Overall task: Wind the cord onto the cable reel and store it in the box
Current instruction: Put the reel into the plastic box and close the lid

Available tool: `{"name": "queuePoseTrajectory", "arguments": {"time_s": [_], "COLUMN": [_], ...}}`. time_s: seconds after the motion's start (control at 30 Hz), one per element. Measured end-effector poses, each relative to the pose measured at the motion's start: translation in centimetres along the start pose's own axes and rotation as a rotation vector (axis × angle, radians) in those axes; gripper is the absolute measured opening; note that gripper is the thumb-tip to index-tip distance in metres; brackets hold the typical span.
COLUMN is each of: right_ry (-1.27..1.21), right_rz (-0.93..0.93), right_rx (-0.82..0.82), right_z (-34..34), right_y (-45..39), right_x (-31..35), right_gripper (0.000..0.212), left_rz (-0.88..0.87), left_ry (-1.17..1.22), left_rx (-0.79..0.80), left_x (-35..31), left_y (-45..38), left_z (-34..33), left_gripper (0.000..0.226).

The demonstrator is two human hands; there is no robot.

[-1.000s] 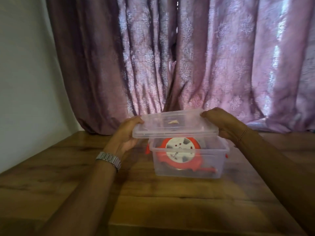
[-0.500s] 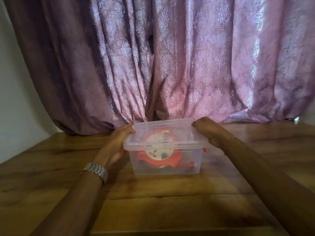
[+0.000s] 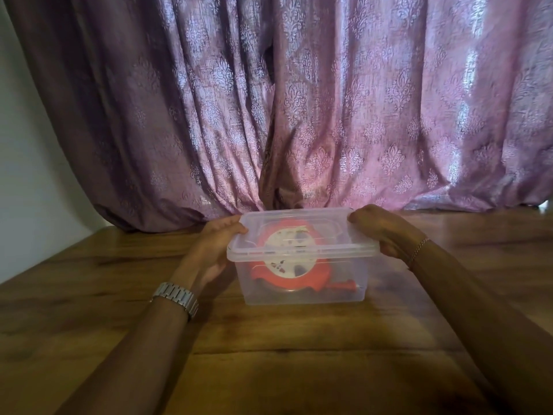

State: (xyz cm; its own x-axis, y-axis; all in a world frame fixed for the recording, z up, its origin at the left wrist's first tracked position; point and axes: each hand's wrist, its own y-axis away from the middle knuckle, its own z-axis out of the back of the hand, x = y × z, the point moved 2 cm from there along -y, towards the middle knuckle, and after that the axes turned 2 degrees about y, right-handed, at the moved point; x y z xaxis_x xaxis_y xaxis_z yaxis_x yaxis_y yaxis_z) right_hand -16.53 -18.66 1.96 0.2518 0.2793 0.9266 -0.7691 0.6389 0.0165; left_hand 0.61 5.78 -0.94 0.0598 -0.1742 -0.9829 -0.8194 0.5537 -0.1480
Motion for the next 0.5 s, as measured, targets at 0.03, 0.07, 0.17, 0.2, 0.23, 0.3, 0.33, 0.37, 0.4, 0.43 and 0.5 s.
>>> {"name": "queuePoseTrajectory", "arguments": {"time_s": [0.03,0.07,0.17,0.2,0.23,0.3,0.33,0.37,0.4,0.43,0.5], "right_ry": [0.005,0.011,0.046,0.070,0.093,0.095,0.084,0.062,0.029,-0.010,-0.057], "right_rz": [-0.003,-0.005,-0.011,-0.014,-0.017,-0.049,-0.078,-0.110,-0.145,-0.179,-0.219], "right_rx": [0.005,0.018,0.056,0.062,0.069,0.087,0.096,0.100,0.105,0.119,0.153], "right_z": [0.1,0.3,0.6,0.6,0.7,0.8,0.8,0.9,0.9,1.0,1.2], "right_y": [-0.2,-0.5,-1.1,-1.2,-1.1,-0.8,-0.6,-0.5,-0.5,-0.5,-0.4], "right_x": [-0.1,-0.1,0.0,-0.1,-0.1,-0.2,-0.4,-0.7,-1.0,-1.3,-1.8], "right_gripper": [0.028,0.028,0.027,0.027,0.026,0.024,0.023,0.021,0.021,0.023,0.040], "left_rz": [0.000,0.000,-0.008,-0.010,-0.017,-0.023,-0.018,-0.011,0.002,0.019,0.068], "left_ry": [-0.003,-0.008,-0.045,-0.057,-0.066,-0.072,-0.076,-0.084,-0.099,-0.118,-0.141], "left_rx": [-0.002,-0.004,-0.003,-0.004,-0.004,-0.011,-0.023,-0.028,-0.029,-0.028,-0.042], "left_x": [0.2,0.3,0.3,0.3,0.3,0.4,0.5,0.5,0.5,0.5,0.6], "left_y": [0.0,-0.1,-0.3,-0.3,-0.2,-0.2,-0.3,-0.4,-0.4,-0.2,0.1], "left_z": [-0.1,-0.2,-0.1,-0.1,0.0,0.1,0.2,0.3,0.5,0.5,0.6], "left_gripper": [0.025,0.026,0.026,0.025,0.025,0.025,0.026,0.027,0.029,0.035,0.043]}}
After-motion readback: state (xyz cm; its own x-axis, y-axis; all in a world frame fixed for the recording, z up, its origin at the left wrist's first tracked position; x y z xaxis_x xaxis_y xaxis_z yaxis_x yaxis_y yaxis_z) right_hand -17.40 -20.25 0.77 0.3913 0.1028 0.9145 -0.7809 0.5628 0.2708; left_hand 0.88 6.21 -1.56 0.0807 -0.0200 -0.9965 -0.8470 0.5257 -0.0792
